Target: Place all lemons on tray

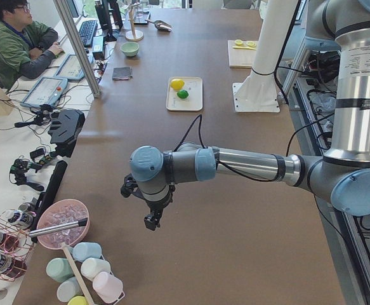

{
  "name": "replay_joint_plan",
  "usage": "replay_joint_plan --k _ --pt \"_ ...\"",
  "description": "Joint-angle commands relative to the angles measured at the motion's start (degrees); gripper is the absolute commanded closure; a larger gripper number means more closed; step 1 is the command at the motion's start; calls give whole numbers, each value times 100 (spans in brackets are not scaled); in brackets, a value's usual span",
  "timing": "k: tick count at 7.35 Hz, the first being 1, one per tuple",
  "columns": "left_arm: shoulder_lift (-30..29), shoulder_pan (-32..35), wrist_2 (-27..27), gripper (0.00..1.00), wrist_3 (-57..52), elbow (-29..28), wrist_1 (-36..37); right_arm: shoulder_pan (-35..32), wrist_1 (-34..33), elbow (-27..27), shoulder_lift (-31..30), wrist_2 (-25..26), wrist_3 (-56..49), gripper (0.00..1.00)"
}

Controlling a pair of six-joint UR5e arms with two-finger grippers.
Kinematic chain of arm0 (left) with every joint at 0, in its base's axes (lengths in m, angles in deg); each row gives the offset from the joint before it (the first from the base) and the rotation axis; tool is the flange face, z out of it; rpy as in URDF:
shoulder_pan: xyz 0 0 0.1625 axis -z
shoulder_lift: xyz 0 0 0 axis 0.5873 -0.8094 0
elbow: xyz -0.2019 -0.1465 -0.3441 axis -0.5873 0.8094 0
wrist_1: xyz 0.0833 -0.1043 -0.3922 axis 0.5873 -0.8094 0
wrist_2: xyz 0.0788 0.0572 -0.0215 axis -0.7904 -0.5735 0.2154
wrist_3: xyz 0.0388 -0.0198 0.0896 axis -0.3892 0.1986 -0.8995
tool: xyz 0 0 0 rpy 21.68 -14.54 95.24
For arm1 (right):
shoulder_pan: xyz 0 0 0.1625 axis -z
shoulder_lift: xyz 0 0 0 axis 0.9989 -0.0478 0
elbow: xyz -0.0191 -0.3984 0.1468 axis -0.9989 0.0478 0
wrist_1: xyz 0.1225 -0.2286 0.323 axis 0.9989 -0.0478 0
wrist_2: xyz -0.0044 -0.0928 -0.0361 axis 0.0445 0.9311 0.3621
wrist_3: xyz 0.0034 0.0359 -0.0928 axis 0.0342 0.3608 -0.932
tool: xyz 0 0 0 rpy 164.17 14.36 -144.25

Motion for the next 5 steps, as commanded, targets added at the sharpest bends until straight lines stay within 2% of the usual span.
replay_joint_plan --k 1,5 --pt "94 1 13 1 -49 462 -4 -14 -62 -20 -5 -25 -14 0" --pt "94 1 22 1 -67 551 -21 -5 -53 -20 -5 -104 -14 0"
